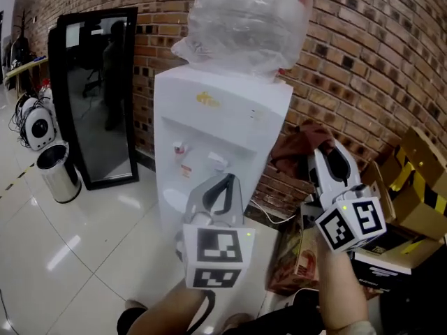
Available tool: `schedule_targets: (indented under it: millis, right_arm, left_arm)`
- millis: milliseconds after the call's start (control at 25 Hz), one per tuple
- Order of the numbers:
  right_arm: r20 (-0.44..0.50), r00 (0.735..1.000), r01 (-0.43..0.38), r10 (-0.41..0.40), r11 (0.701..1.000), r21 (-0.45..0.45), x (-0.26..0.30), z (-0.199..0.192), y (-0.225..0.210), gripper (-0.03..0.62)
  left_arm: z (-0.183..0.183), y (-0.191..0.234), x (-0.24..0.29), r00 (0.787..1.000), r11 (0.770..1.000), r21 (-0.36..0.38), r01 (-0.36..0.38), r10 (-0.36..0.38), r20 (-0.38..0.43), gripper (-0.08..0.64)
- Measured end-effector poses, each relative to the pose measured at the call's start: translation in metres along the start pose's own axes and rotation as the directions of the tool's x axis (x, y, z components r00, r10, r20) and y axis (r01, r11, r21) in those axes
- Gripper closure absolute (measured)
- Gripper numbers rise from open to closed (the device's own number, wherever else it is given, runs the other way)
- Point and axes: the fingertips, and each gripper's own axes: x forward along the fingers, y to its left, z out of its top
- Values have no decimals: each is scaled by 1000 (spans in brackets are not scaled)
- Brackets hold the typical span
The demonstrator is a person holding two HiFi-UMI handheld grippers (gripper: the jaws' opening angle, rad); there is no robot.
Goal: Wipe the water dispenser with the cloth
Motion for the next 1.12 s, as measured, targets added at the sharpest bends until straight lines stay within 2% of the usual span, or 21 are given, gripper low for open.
schedule_targets:
  millis: [200, 280, 360, 480, 600, 720, 840, 1120]
  right_arm:
    - [32, 999, -11, 14, 997, -76, 51, 43, 0, 499]
    - [22, 999, -31, 33, 995, -98, 74, 40, 5, 499]
    - [-4, 999, -43, 43, 993, -112, 89, 27, 8, 499]
    - [7, 999, -32, 32, 996, -82, 91, 17, 5, 499]
    - [57, 998, 2, -1, 1000, -12, 80, 16, -3, 500]
    - [63, 998, 27, -28, 999, 26, 65, 6, -8, 500]
    - [10, 999, 42, -43, 998, 38, 50, -17, -11, 500]
    - [-139, 990, 11, -6, 999, 35, 25, -82, 9, 500]
  left_arm:
    - [-7, 2, -4, 999, 999, 22, 33, -32, -18, 560]
    - [-14, 4, -4, 999, 998, 49, 31, -30, -18, 560]
    - [-33, 5, -1, 999, 999, 21, 28, -28, -43, 560]
    - [-57, -1, 7, 994, 999, -30, 44, -47, -97, 560]
    - [-64, 0, 12, 994, 999, 9, 33, -32, -104, 560]
    - [-73, 0, 13, 994, 1000, 12, 21, -19, -112, 560]
    - [-76, -4, 14, 994, 1000, 13, 22, -21, -107, 560]
    - [-86, -20, 11, 992, 998, 24, 57, -54, -117, 560]
